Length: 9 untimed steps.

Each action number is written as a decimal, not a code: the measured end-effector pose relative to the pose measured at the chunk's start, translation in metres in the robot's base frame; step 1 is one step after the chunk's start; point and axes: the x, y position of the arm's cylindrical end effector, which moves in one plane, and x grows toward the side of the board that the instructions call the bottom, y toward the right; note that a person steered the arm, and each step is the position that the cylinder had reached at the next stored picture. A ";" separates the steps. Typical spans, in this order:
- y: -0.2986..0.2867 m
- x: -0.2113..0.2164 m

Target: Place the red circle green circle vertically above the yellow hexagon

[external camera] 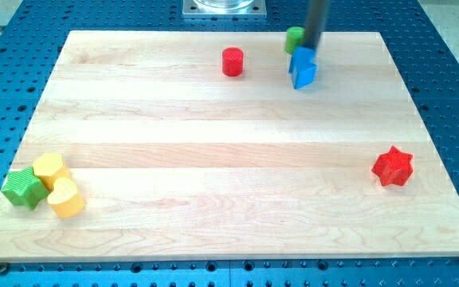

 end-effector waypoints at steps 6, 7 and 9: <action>-0.162 -0.042; -0.223 -0.032; -0.249 0.024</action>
